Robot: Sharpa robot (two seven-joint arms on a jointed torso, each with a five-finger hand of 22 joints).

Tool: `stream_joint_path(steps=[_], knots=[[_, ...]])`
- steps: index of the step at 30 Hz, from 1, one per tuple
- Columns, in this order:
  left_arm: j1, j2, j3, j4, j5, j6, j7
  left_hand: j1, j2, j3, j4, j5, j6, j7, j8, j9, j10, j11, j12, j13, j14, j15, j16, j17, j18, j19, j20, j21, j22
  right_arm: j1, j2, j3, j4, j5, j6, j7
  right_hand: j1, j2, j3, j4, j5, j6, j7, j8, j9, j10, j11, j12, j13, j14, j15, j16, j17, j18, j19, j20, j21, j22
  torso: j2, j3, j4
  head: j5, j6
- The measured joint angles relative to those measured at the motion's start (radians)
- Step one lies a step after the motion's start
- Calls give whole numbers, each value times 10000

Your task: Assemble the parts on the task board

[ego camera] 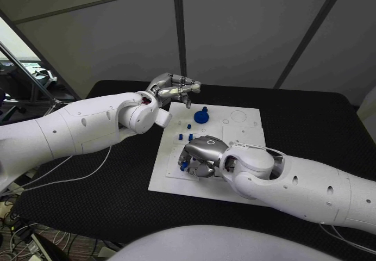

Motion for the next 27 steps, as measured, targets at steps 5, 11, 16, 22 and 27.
stream_joint_path(steps=[5, 11, 16, 22, 27], knots=[[2, -6, 0, 1, 0, 0, -2, 0, 0, 0, 0, 0, 0, 0, 0, 0, 0, 0, 0, 0, 0, 0, 0, 0, 342, 0, 0, 0, 0, -43, -8, -39, -56, -33, -3, -5, -229, -229, -443, 97, -247, -1312, -118, -28, -85, -718, 40, -153, 17, 1, 28, -175, -363, 1, -199, 111, -646, 0, -1, -1, 0, 7, 8], [2, -16, 0, 1, 0, 0, -3, 0, 0, 0, 0, 0, 0, 0, 0, 0, 0, 0, 0, 0, 0, 0, 0, 0, 662, 0, 0, 0, 0, -43, -173, -35, 102, -46, -388, 29, -229, -230, -699, 116, -247, -1603, -155, -28, -85, -917, 71, -153, 28, 1, 28, -225, -463, 1, -234, 147, -803, 0, -3, 4, 1, 11, 32], [2, -43, 0, 0, 0, 0, -4, -3, 3, 0, 0, 0, 0, 0, 0, 0, 0, 0, 0, 0, 0, 0, 0, 1, -1, 0, 0, 0, 1, -64, -688, -30, 575, 6, -1132, 123, -229, -229, -826, 127, -247, -1618, -140, -28, -63, -989, 71, -109, 37, 1, 28, -291, -592, 1, -234, 147, -886, 0, -7, 11, -5, 21, 47], [2, -91, -1, -13, 0, 0, -7, -40, 40, 0, 0, 0, 0, 0, 37, 0, -32, -32, 60, 0, 0, 0, 0, -26, 4, 0, 0, -62, -23, -42, -1869, 105, 1308, 526, -2028, 231, -265, -136, -949, 195, -151, -1166, -36, 202, 58, -558, 46, 366, 123, 1, 28, -284, -532, 2, -268, 113, -900, 1, -23, 8, -18, -80, 116], [2, -129, -11, -22, 0, -2, -10, -40, 40, 0, 0, 0, 0, 0, 37, 0, -35, -36, 61, 0, 0, 0, 0, -32, 5, 0, 0, -77, -27, 149, -3104, 683, 1816, 1785, -2340, 58, -289, -44, -1185, 331, -68, -504, -153, 491, 167, 1494, -279, 1624, 672, -16, -145, 280, 383, -1, 16, 21, -34, 8, -47, 5, -56, -344, 190]])
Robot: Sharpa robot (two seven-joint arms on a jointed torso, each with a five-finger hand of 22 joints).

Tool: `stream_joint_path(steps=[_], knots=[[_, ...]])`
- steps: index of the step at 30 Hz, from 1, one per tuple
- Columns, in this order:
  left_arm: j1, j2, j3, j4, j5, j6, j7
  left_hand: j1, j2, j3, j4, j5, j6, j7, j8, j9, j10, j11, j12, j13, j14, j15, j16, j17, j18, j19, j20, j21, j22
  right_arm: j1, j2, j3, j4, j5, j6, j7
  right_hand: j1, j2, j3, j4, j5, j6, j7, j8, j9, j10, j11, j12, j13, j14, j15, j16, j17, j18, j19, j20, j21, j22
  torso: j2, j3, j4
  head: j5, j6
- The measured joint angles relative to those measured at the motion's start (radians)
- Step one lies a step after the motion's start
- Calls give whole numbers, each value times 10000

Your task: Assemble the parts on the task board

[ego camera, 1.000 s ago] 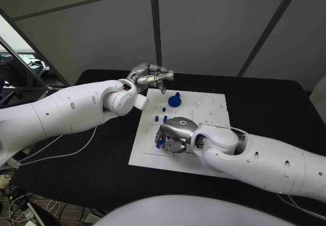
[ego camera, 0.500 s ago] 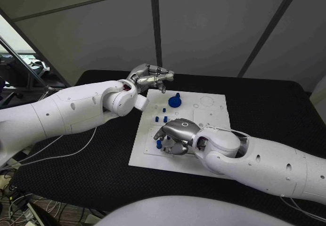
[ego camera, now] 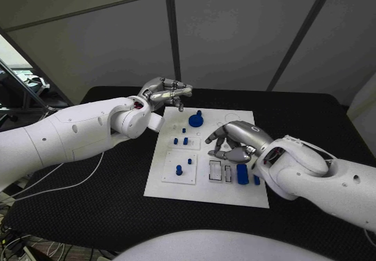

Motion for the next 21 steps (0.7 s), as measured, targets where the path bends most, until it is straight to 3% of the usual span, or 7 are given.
stream_joint_path(steps=[3, 5, 10, 14, 17, 19, 21], knots=[[0, -14, -8, 5, 0, -6, 5, 0, 0, 0, 0, 0, 0, 0, 0, 0, 0, 0, 0, 0, 0, 0, 0, 0, 8, 0, 0, 0, 0, 35, -599, 129, 253, 649, 65, -361, -154, -30, -378, 115, 310, 304, -301, 277, 103, 1041, -346, 1554, 1360, 6, -286, 334, 526, -40, 59, -241, 637, 0, -16, 0, -21, -162, 47], [-2, -43, -17, 13, 0, -13, 15, 0, 0, 0, 0, 0, 0, 0, 0, 0, 0, 0, 0, 0, 0, 0, 0, 0, 681, 0, 0, 0, 0, 48, -1033, 189, 452, 1078, 168, -714, -517, 21, -777, 396, 541, 498, -417, 492, 212, 1369, -456, 4041, 4109, -2, -391, 576, 910, -164, 41, -378, 971, -1, -29, 0, -43, -292, 93], [-6, -87, -25, 12, 12, -46, 40, 0, 0, 0, 0, 0, 0, 0, 0, 0, 0, 0, 0, 0, 0, 0, 0, 1, 669, 0, 0, 0, 1, 70, -1946, 255, 910, 1922, 418, -1754, -798, 147, -1959, 1007, 1372, 462, -471, 1072, 646, 1468, -492, 8733, 9479, -1, -422, 1160, 1926, -319, 43, -442, 1558, -1, -61, -8, -129, -609, 156], [-6, -84, -29, 14, 40, -65, 57, 0, 0, 0, 0, 0, 0, 0, 0, 0, 0, 0, 0, 0, 0, 0, 0, 1, -95, 0, 0, 0, 1, 45, -2208, 249, 1110, 2176, 476, -2412, -879, 235, -2559, 1418, 1543, 196, -499, 1424, 941, 1492, -468, 10011, 11063, -1, -422, 1451, 2483, -319, 42, -442, 1871, -2, -79, -8, -186, -801, 188], [-9, -76, -30, 15, 64, -72, 66, 0, 0, 0, 0, 0, 0, 0, 0, 0, 0, 0, 0, 0, 0, 0, 0, 1, -76, 0, 0, 0, 1, -54, -2290, 202, 1194, 2197, 495, -2809, -861, 291, -2860, 1719, 1710, 79, -511, 1650, 1117, 1615, -454, 10444, 11638, -1, -422, 1557, 2739, -408, 42, -442, 2128, -2, -85, -5, -224, -895, 174], [-9, -73, -30, 18, 75, -74, 71, 0, -1, 0, 0, 0, 0, 0, 0, 0, 0, 0, 0, 0, 0, 0, 0, 1, 689, 0, 0, 0, 1, -118, -2307, 103, 1217, 2178, 535, -3091, -794, 358, -3067, 1843, 1718, -3, -519, 1776, 1225, 1614, -454, 10584, 11770, -1, -422, 1641, 2856, -476, 42, -441, 2266, -2, -87, -4, -237, -934, 156], [-11, -73, -31, 18, 89, -76, 76, 0, -1, 0, 0, 0, 0, 0, 0, 0, 0, 0, 0, 0, 0, 0, 0, 2, 678, 0, 0, 0, 2, -179, -2294, 18, 1239, 2129, 600, -3356, -794, 358, -3201, 1978, 1718, -3, -519, 1883, 1306, 1650, -489, 10617, 11790, -1, -421, 1687, 2906, -476, 42, -441, 2383, -3, -92, -6, -243, -956, 136]])
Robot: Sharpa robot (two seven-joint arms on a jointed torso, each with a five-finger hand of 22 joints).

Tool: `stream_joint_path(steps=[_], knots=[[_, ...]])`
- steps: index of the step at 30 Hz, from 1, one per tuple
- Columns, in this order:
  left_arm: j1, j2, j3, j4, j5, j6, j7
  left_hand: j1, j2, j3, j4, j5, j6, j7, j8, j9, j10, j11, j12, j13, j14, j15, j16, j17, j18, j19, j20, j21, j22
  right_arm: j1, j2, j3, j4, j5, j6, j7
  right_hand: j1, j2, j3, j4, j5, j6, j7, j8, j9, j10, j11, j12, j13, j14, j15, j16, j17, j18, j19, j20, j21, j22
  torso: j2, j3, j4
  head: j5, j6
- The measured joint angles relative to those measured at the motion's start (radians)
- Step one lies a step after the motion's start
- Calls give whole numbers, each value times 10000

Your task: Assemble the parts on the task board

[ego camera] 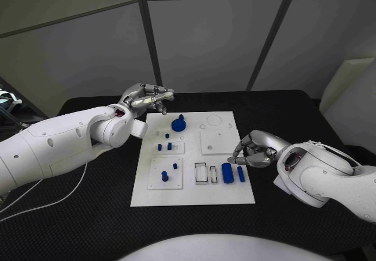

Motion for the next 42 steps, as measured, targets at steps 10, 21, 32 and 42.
stream_joint_path(steps=[10, 21, 32, 42], knots=[[-3, -31, -3, 20, 37, -8, 17, 0, 0, 0, 0, 0, 0, 0, 0, 0, 0, 0, 0, 0, 0, 0, 0, -16, -52, 0, 0, 0, -15, -460, 323, -105, -94, -341, 234, -863, 0, 0, -630, 464, -62, -235, -21, 311, 297, 71, 1, 160, -1, 0, 0, 247, 0, 1, 0, 0, 298, -1, 4, -5, 8, -16, -52], [-4, -59, -4, 39, 54, -11, 25, 0, 0, 0, 0, 0, 0, 0, 0, 0, 0, 0, 0, 0, 0, 0, 0, -15, -771, 0, 0, 0, -14, -672, 690, -112, -304, -684, 314, -1245, -93, 93, -873, 521, -61, -267, -53, 543, 461, 161, -17, 320, -2, 0, 1, 394, -1, -156, -1, 1, 484, -1, 12, -5, 9, 35, -82], [-5, -73, -5, 51, 63, -9, 26, 0, 0, 0, 0, 0, 0, 0, 0, 0, 0, 0, 0, 0, 0, 0, 0, -15, -13, 0, 0, 0, -13, -818, 1096, -64, -579, -998, 477, -1420, 68, 253, -1105, 465, -25, -414, -57, 778, 722, 161, -17, 627, -2, -1, 1, 627, -2, -154, -1, 1, 486, -2, 15, -6, 7, 45, -109], [-5, -86, -6, 63, 68, -7, 26, 0, 0, 0, 0, 0, 0, 0, 0, 0, 0, 0, 0, 0, 0, 0, 0, -14, 2, 0, 0, 0, -13, -882, 1245, -40, -611, -1315, 493, -1473, 604, 516, -1170, 314, 479, -386, -69, 1078, 955, 159, -16, 989, -3, 0, 2, 724, -3, -153, -1, 1, 486, -3, 2, -18, 6, 53, -141]])
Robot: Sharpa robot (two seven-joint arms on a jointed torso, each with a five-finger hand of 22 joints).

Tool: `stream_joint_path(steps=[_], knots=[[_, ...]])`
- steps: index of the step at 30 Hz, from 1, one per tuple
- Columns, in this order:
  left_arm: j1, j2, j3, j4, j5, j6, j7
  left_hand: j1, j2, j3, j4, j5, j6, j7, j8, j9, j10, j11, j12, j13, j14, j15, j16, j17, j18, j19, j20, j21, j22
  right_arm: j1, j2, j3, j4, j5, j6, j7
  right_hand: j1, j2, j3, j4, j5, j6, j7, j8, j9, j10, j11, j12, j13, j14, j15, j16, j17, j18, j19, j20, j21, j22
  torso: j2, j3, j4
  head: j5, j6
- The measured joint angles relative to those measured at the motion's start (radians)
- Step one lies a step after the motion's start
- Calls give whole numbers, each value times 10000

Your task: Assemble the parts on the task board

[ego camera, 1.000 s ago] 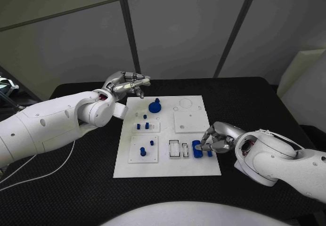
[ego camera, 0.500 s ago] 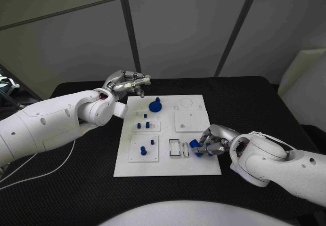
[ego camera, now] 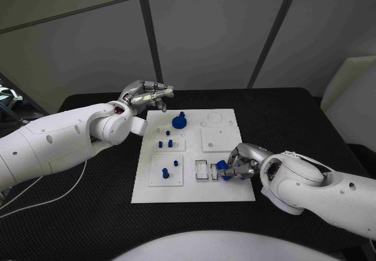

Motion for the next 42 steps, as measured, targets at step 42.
stream_joint_path(steps=[42], knots=[[-10, 24, -7, 0, 10, 9, 0, 0, 0, -15, 15, 0, 0, 0, 40, 0, 0, 0, 48, 0, 0, 0, 0, -27, -743, 0, 1, 0, -19, -102, 728, -52, 254, 1087, -1470, 622, 34, 438, -428, 201, 335, 36, -73, 354, 478, 50, -129, 183, -2, 0, -73, 39, -3, 3, 12, -62, 0, -1, 21, 0, 35, 99, 119]])
